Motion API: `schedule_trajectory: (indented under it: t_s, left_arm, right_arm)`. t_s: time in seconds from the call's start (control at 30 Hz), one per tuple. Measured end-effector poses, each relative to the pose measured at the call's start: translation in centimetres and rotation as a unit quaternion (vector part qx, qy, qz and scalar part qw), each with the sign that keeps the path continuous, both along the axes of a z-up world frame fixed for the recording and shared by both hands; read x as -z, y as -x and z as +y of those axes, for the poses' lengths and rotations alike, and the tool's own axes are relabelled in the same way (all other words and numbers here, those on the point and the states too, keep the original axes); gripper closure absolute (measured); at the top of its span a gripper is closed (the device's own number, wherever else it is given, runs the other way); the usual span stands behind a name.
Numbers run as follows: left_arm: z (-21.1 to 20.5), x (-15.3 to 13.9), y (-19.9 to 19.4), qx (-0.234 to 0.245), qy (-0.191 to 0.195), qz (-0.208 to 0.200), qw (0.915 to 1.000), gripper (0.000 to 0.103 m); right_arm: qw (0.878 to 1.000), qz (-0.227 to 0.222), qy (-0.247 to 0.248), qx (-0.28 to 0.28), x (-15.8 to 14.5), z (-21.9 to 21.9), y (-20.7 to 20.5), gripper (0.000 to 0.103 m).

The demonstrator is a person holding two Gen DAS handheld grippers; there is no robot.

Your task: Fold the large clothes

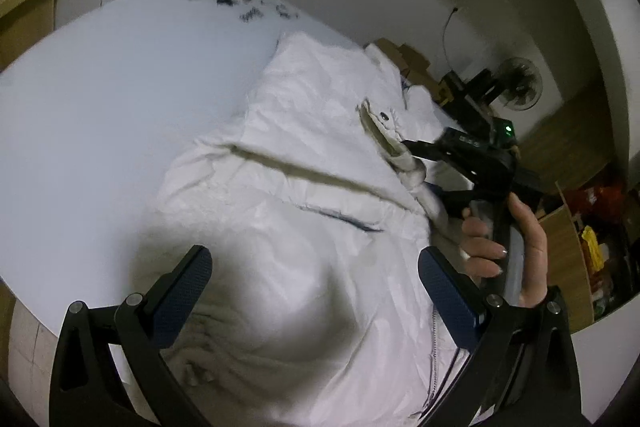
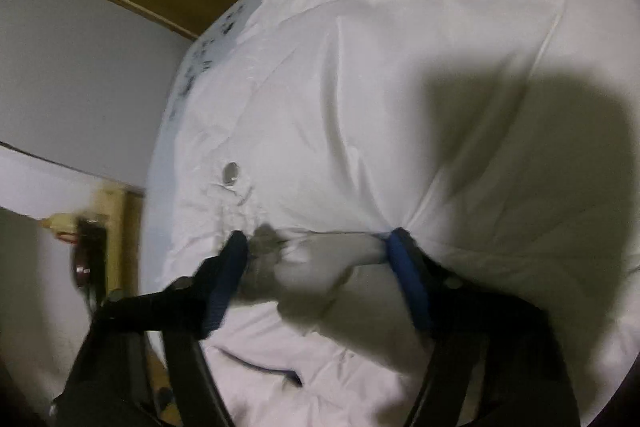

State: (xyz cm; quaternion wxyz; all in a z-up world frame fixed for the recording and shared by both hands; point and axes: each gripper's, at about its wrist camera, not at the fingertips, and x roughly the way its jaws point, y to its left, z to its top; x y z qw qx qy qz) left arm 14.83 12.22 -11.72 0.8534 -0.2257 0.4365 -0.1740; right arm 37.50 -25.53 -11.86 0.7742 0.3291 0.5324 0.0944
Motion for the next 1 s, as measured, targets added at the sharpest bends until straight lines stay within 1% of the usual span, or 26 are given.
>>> schedule_trajectory:
  t_s: [0.03, 0.07, 0.1, 0.13, 0.17, 0.2, 0.23, 0.27, 0.3, 0.33, 0.37, 0.4, 0.43, 0.47, 0.5, 0.57, 0.6, 0.67, 0.7, 0.73, 0.83, 0.93, 1.0]
  left_arm:
    - [0.8, -0.3, 0.1, -0.010, -0.006, -0.008, 0.9999, 0.000]
    - [1.3, -0.4, 0.1, -0.023, -0.012, -0.010, 0.9996, 0.000]
    - [2.0, -0.4, -0.2, -0.039, -0.015, -0.006, 0.9991, 0.000]
    - [2.6, -0.3, -0.5, -0.049, -0.008, 0.003, 0.9988, 0.000]
    - [3.2, -0.4, -0.8, -0.049, 0.006, 0.010, 0.9987, 0.000]
    - [3.7, -0.7, -0.8, -0.045, 0.019, 0.010, 0.9987, 0.000]
    - [4.2, -1.1, -0.7, -0.044, 0.023, 0.006, 0.9988, 0.000]
    - [5.0, -1.5, -0.5, -0.041, 0.021, -0.001, 0.9989, 0.000]
    - [5.9, -1.8, -0.3, -0.039, 0.011, -0.006, 0.9991, 0.000]
    - [6.8, -1.9, -0.1, -0.042, 0.003, -0.008, 0.9991, 0.000]
    - [8.0, -1.8, 0.1, -0.050, -0.002, -0.007, 0.9987, 0.000]
    - [9.4, -1.5, 0.5, -0.060, -0.003, -0.003, 0.9982, 0.000]
    - [10.4, -1.1, 0.7, -0.065, 0.001, 0.006, 0.9978, 0.000]
    - [11.3, -0.6, 0.8, -0.067, 0.008, 0.017, 0.9976, 0.000]
    - [12.3, 0.5, 1.1, -0.062, 0.025, 0.037, 0.9971, 0.000]
    - [13.1, 2.1, 1.4, -0.046, 0.058, 0.063, 0.9953, 0.000]
    - [13.3, 3.3, 1.6, -0.034, 0.084, 0.082, 0.9925, 0.000]
    - [12.6, 4.9, 1.7, -0.010, 0.112, 0.107, 0.9879, 0.000]
    - [12.2, 5.6, 1.4, 0.000, 0.119, 0.117, 0.9860, 0.000]
    - [11.8, 6.0, 1.3, 0.005, 0.120, 0.122, 0.9852, 0.000]
    - [10.7, 6.9, 0.8, 0.013, 0.127, 0.132, 0.9830, 0.000]
    - [9.5, 7.6, -0.1, 0.027, 0.144, 0.149, 0.9779, 0.000]
    - [8.9, 7.9, -0.6, 0.031, 0.142, 0.158, 0.9768, 0.000]
  right_arm:
    - [0.999, -0.044, -0.028, -0.014, -1.3, 0.4, 0.6, 0.038]
    - [0.996, -0.082, -0.012, -0.030, -2.4, 1.0, 0.7, 0.039]
    - [0.995, -0.089, 0.019, -0.035, -2.8, 1.3, 1.1, 0.039]
    - [0.996, -0.056, 0.061, -0.032, -1.4, 1.8, 0.5, 0.039]
    - [0.998, -0.005, 0.060, -0.034, 0.7, 1.8, -0.2, 0.039]
    - [0.998, -0.008, 0.050, -0.033, 1.0, 1.5, 0.1, 0.039]
    - [0.999, -0.007, 0.032, -0.036, 0.4, 1.1, 0.5, 0.039]
    - [1.000, 0.002, -0.001, -0.031, -0.4, 0.4, 1.3, 0.039]
    - [0.999, -0.006, -0.030, -0.027, -1.3, -0.3, 2.1, 0.038]
    - [0.998, -0.030, -0.057, -0.025, -2.7, -1.4, 3.6, 0.037]
    - [0.995, -0.062, -0.068, -0.024, -4.8, -2.4, 5.9, 0.031]
    - [0.995, -0.079, -0.064, -0.023, -6.1, -3.3, 8.0, 0.022]
    - [0.993, -0.096, -0.060, -0.019, -7.4, -4.2, 10.1, 0.019]
    - [0.992, -0.114, -0.061, -0.015, -8.3, -5.3, 12.2, 0.017]
    - [0.990, -0.125, -0.062, -0.011, -9.2, -6.9, 14.7, 0.017]
    - [0.989, -0.131, -0.071, 0.002, -10.4, -10.5, 19.5, 0.016]
    - [0.989, -0.128, -0.076, 0.012, -10.4, -12.4, 22.2, 0.015]
    - [0.990, -0.120, -0.059, 0.032, -10.6, -14.4, 25.6, 0.014]
    - [0.991, -0.116, -0.043, 0.050, -10.7, -15.6, 27.3, 0.014]
    - [0.991, -0.110, -0.026, 0.074, -10.5, -16.8, 29.2, 0.014]
    - [0.989, -0.093, -0.017, 0.113, -8.9, -18.7, 32.5, 0.012]
    - [0.987, -0.085, -0.022, 0.138, -7.3, -21.4, 34.8, 0.012]
    - [0.986, -0.065, -0.011, 0.154, -6.5, -22.2, 35.4, 0.012]
